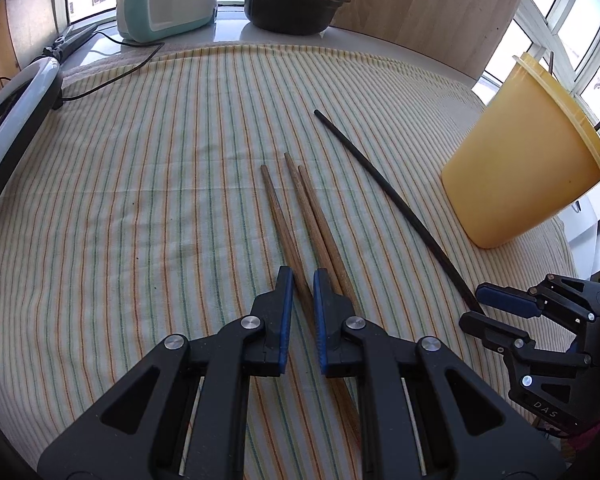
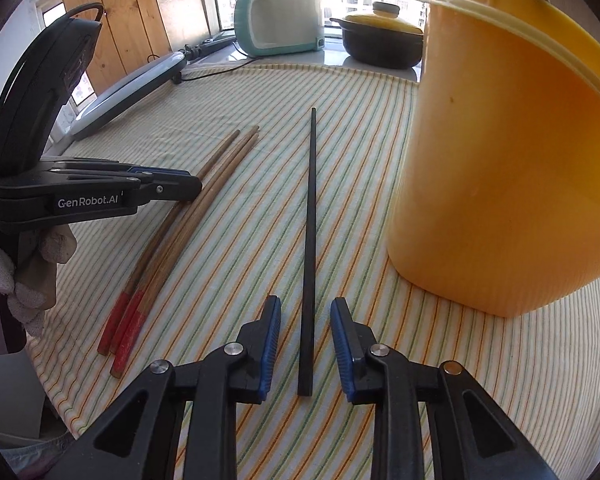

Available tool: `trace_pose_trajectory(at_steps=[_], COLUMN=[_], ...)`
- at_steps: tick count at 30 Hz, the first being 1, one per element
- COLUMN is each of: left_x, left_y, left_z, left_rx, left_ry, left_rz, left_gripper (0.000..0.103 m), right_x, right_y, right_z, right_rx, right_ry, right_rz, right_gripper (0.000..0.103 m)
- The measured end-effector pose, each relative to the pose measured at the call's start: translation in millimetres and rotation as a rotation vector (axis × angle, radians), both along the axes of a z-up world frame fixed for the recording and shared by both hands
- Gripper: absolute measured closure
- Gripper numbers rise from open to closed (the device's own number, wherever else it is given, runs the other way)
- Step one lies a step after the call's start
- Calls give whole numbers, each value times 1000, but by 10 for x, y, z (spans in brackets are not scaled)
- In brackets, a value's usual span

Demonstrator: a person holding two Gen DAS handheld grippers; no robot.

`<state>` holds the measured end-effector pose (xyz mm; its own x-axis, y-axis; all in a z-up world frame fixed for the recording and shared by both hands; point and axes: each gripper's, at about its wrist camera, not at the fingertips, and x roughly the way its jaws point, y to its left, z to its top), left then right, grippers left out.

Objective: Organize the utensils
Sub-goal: 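Close the left gripper on a brown chopstick while the right gripper grasps the black chopstick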

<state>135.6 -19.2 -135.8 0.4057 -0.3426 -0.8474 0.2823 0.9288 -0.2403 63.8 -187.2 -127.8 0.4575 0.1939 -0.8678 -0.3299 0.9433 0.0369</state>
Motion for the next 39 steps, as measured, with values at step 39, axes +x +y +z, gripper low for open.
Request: trace_pose_trajectory(at_steps=[39], left_x=[-14], left_y=[363], left_z=[13], left_rx=[57], left_ry=[-10], left_rz=[25], left_gripper=[95], right_x=[608], right_y=[581], right_z=[19], right_rx=[-100], right_ry=[38], right_rz=[35], right_gripper=[85])
